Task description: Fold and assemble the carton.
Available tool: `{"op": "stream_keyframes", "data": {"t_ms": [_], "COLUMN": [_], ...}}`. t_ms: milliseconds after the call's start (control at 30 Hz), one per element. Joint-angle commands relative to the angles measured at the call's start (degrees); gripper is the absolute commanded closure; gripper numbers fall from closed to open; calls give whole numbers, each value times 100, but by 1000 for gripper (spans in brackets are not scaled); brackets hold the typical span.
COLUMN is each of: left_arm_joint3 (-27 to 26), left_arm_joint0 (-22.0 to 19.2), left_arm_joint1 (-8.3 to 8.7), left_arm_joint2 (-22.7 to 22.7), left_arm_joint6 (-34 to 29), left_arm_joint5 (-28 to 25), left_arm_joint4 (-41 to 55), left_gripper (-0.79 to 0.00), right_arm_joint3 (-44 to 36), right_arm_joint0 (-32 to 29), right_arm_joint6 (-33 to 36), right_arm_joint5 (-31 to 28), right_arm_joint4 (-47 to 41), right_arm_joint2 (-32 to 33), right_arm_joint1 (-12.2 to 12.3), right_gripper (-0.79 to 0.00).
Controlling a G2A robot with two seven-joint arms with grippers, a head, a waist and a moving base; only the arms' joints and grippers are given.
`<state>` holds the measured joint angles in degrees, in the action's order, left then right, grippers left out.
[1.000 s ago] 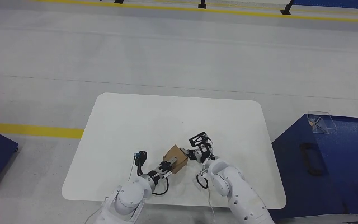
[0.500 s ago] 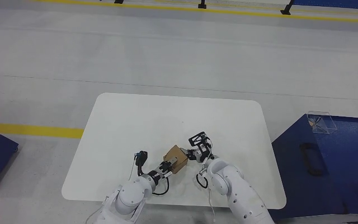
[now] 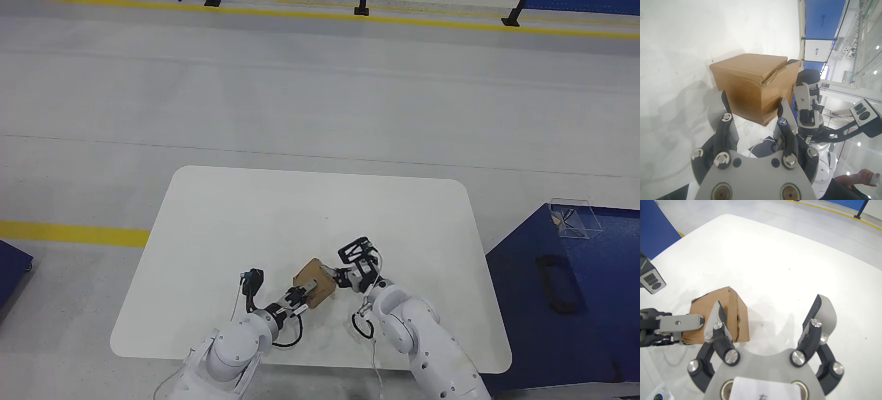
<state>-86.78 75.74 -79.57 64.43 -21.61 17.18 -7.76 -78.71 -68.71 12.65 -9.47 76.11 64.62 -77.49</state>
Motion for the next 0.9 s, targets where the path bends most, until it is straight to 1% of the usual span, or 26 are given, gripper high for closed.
{"op": "stream_keyframes", "data": {"t_ms": [0, 67, 167, 200, 367, 467, 567, 767, 867], "left_arm_joint3": [-14, -25, -37, -41, -78, -102, -110, -26, 17], "left_arm_joint0": [12, 24, 45, 53, 105, 122, 123, 69, 36], "left_arm_joint1": [4, 8, 14, 16, 27, 30, 30, 23, 20], "left_arm_joint2": [12, 20, 28, 31, 43, 56, 62, 52, 37], "left_arm_joint6": [6, 13, 20, 20, 68, 125, 183, 236, 246], "left_arm_joint5": [-3, -9, -42, -63, -158, -208, -268, -352, -365], "left_arm_joint4": [12, 20, 40, 43, 43, 53, 81, 148, 163], "left_gripper": [-462, -465, -502, -502, -523, -508, -508, -474, -486], "right_arm_joint3": [92, 166, 243, 257, 101, -10, 48, 488, 648], "right_arm_joint0": [55, 103, 151, 161, 81, 20, 57, 321, 415], "right_arm_joint6": [45, 62, 71, 66, -194, -289, -174, -32, -71], "right_arm_joint5": [58, 77, 99, 102, 130, 220, 341, 489, 522], "right_arm_joint4": [-12, -44, -77, -80, -218, -305, -246, -113, -136], "right_arm_joint2": [-29, -63, -91, -97, 40, 228, 309, 59, -47], "right_arm_joint1": [-13, -27, -42, -44, -32, -7, 4, -61, -98], "right_gripper": [-785, -785, -785, -785, -785, -785, -785, -785, -785]}}
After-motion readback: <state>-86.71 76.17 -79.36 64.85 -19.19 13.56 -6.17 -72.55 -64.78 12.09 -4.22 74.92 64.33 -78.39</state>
